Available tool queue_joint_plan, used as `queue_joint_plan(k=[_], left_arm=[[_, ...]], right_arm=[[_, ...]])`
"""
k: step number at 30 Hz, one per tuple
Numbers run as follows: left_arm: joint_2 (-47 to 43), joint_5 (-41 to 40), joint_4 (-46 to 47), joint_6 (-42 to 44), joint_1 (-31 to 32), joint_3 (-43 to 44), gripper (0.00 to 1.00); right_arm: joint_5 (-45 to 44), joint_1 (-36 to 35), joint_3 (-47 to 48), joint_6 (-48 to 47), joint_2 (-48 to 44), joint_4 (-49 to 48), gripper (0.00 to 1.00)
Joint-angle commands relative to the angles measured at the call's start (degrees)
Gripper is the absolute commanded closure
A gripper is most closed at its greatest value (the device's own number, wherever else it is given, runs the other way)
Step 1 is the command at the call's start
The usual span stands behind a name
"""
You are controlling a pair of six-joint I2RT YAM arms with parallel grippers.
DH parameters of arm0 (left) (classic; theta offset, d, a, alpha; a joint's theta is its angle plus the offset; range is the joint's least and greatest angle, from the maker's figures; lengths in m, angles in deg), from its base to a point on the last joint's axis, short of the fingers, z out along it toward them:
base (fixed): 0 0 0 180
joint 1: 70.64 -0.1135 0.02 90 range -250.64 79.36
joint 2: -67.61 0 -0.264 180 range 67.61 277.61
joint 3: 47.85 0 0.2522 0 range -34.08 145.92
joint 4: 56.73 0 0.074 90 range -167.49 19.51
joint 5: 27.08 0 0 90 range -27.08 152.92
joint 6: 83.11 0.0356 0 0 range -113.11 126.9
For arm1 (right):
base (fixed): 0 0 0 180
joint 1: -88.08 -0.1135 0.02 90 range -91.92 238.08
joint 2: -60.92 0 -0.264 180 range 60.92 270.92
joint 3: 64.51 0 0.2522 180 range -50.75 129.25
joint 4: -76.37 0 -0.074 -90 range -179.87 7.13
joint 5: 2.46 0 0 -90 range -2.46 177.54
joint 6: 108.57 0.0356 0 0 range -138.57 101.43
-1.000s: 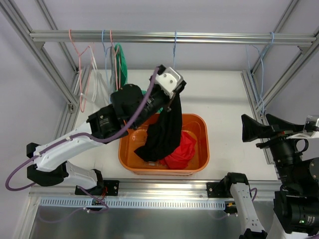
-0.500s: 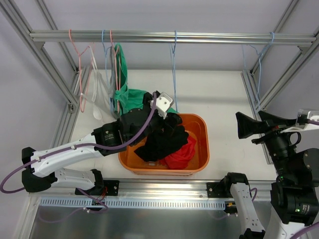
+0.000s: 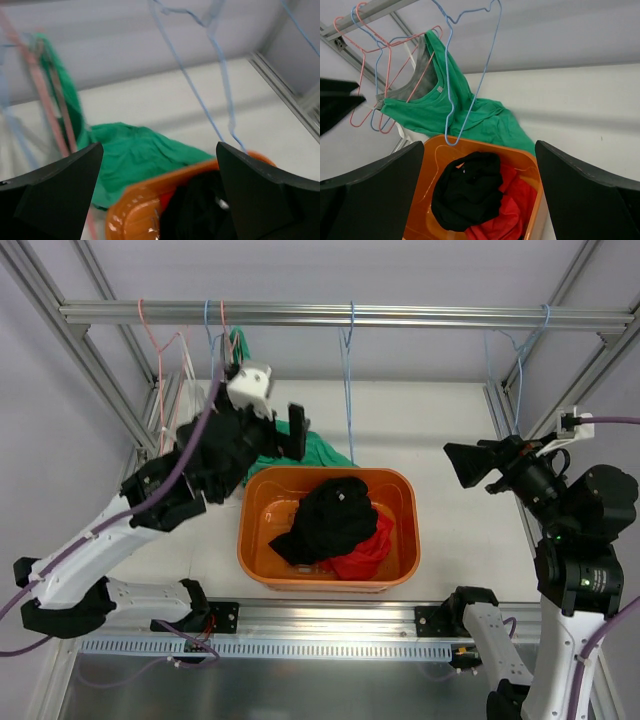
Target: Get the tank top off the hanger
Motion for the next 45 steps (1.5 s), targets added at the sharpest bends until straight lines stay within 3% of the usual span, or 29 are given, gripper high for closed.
queue_joint_plan(k=[1,4,8,12,17,20,23,24,27,31,37,40,45], left_arm=[[3.5,-0.6,-14.5,-7.7,-13.2,12.1,0.01],[4.3,0.8,-19.1,-10.6,-23.5,17.9,0.01],[1.5,3.5,-20.5,-12.0,-34.7,17.5,0.01],[1.8,17.5,-21.0,-11.1,-50.3,15.6,0.01],[7.3,43.2,-21.3,-9.0,-66.5,15.4,0.02],[9.5,44.4,-21.4,-8.4,-69.0,15.7,0.06],[12.9,45.0,-21.6,-6.5,-70.3,18.0,0.22],[13.7,45.2,-21.7,-6.1,-70.5,19.3,0.34],[15.8,43.8,-22.0,-5.2,-70.6,20.9,0.52],[16.2,41.5,-21.9,-4.6,-70.6,21.5,0.62],[17.1,40.6,-22.1,-4.6,-70.6,23.2,0.92],[17.5,39.4,-22.1,-4.3,-70.5,25.9,1.00],[18.9,37.9,-22.1,-3.8,-70.6,31.1,1.00]], right_arm=[[4.5,-0.2,-0.7,2.1,0.1,-5.0,0.01],[6.3,-0.3,-1.1,1.5,0.8,-5.0,0.00],[9.5,-0.3,-1.4,-0.7,1.3,-3.8,0.00],[12.2,-0.3,-1.2,-4.9,0.4,-2.0,0.01],[17.2,-0.3,-1.5,-8.2,-1.2,-0.8,0.01],[18.6,-0.3,-2.3,-9.9,-2.2,-0.9,0.00],[19.2,-0.3,-3.6,-9.9,-3.5,-1.3,0.01],[19.6,-0.3,-4.3,-9.8,-4.0,-1.6,0.01],[20.2,-0.4,-4.7,-9.7,-4.8,-2.4,0.01],[20.4,-0.6,-4.7,-9.8,-4.9,-2.5,0.00],[20.2,-0.6,-5.0,-9.8,-5.2,-2.7,0.01],[20.3,-0.6,-5.1,-9.6,-5.0,-2.9,0.01],[20.2,-0.6,-5.1,-9.6,-5.0,-3.3,0.00]])
